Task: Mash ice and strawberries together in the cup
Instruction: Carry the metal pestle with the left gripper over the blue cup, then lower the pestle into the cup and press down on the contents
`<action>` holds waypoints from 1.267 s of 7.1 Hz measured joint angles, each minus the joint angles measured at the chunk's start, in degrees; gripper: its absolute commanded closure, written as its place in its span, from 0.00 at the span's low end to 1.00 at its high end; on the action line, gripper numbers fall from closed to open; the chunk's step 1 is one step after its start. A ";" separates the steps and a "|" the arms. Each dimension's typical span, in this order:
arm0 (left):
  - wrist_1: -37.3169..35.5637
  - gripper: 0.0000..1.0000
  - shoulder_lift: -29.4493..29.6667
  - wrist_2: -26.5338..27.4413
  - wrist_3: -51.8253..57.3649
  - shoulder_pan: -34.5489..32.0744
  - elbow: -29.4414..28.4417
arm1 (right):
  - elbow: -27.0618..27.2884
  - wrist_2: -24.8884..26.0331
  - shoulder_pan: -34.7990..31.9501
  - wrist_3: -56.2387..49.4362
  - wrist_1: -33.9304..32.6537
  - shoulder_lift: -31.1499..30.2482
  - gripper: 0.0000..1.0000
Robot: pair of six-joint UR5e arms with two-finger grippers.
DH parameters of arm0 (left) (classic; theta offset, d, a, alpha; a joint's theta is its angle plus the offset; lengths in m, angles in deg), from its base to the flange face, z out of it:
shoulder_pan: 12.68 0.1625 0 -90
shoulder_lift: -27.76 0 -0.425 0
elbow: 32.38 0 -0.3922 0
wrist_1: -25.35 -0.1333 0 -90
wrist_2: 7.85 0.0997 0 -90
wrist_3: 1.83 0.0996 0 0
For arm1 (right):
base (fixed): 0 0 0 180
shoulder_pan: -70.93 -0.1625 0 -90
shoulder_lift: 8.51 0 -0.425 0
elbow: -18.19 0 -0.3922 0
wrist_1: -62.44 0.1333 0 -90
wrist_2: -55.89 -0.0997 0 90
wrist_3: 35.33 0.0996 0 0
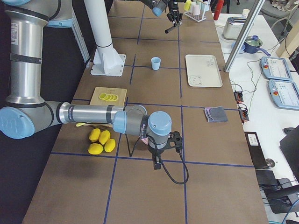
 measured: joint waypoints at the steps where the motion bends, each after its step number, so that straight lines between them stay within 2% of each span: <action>1: 3.64 1.00 1.28 3.58 2.79 3.15 -0.10 | 0.03 -0.02 -0.11 0.00 -0.01 0.00 0.00; 5: 19.29 1.00 2.68 20.61 13.17 15.63 -0.59 | 0.34 -0.11 -0.71 -0.02 -0.02 -0.22 0.00; 7: 24.94 1.00 2.85 24.44 17.91 19.12 -1.94 | 0.44 -0.12 -0.81 -0.08 -0.01 -0.40 0.00; 9: 31.09 1.00 4.03 28.53 19.23 21.27 -7.15 | 0.66 -0.12 -0.89 -0.09 0.02 -0.61 0.00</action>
